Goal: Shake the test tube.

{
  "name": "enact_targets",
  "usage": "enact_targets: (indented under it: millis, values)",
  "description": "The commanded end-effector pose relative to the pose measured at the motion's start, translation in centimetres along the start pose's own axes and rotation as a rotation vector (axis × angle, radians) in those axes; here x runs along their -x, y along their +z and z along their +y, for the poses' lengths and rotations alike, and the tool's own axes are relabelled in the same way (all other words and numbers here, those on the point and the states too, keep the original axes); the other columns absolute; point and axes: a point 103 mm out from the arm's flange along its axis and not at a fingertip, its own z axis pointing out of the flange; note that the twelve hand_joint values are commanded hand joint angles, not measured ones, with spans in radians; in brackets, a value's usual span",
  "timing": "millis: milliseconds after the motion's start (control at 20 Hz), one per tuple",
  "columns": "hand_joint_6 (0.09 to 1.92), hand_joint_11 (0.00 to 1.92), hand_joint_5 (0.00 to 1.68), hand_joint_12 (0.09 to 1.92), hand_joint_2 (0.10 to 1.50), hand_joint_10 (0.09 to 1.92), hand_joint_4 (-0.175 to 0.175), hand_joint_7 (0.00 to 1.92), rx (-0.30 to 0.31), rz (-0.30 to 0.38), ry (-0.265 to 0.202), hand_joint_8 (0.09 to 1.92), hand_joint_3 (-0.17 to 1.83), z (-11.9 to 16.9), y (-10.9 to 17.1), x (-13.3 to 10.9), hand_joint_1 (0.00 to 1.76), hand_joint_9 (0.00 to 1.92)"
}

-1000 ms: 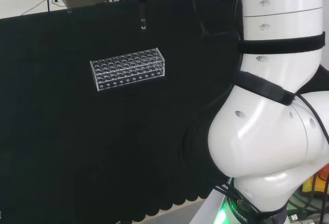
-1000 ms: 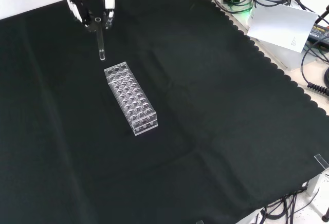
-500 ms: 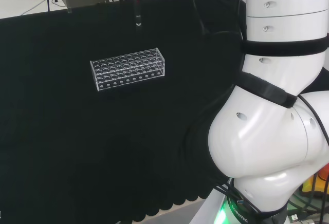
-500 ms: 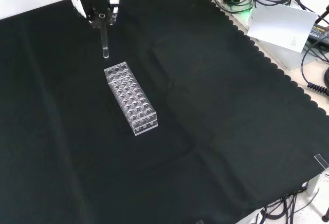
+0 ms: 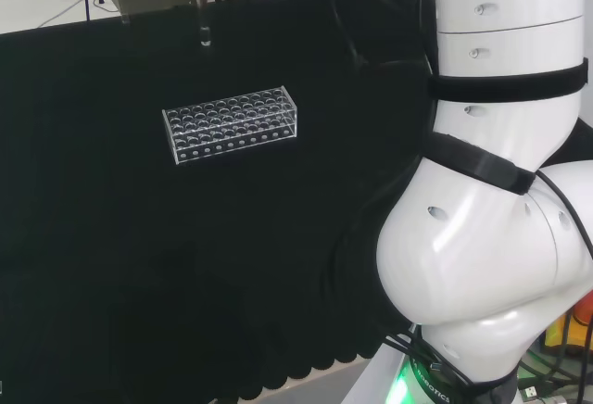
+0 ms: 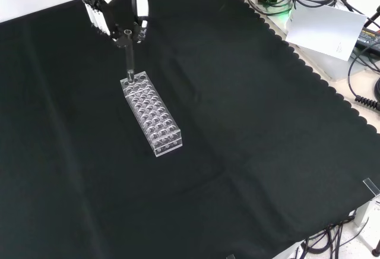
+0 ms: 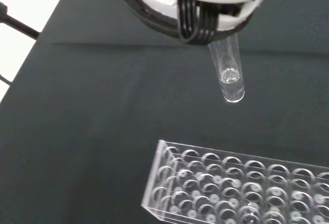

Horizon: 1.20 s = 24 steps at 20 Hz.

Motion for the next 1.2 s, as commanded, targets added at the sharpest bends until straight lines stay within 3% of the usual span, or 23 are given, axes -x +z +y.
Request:
enact_targets:
  millis: [50,200,600,800,1000,1200]
  values:
    - [0.36,1.16,1.28,0.99,0.72,0.09,-0.175,1.37,0.0,-0.008,0.003,0.76,0.46,0.0,-0.2,-0.5,1.43,1.5]
    - [0.36,1.15,1.28,0.99,0.72,0.09,-0.175,1.37,-0.004,-0.027,0.062,0.76,0.46,-0.8,-0.3,1.7,1.43,1.5]
    - [0.37,1.15,1.28,0.99,0.72,0.09,-0.175,1.37,-0.007,-0.061,0.274,0.76,0.47,-4.8,-0.9,10.8,1.43,1.5]
    - [0.37,1.15,1.28,0.99,0.72,0.09,-0.175,1.37,0.001,-0.08,0.36,0.76,0.47,-6.6,-1.6,14.1,1.43,1.5]
    - [0.37,1.15,1.28,0.99,0.72,0.09,-0.175,1.37,0.013,-0.089,0.409,0.76,0.47,-7.7,-2.2,15.9,1.43,1.5]
    - [0.37,1.15,1.28,0.99,0.72,0.09,-0.175,1.37,0.015,-0.079,0.401,0.76,0.47,-7.5,-2.1,15.6,1.43,1.5]
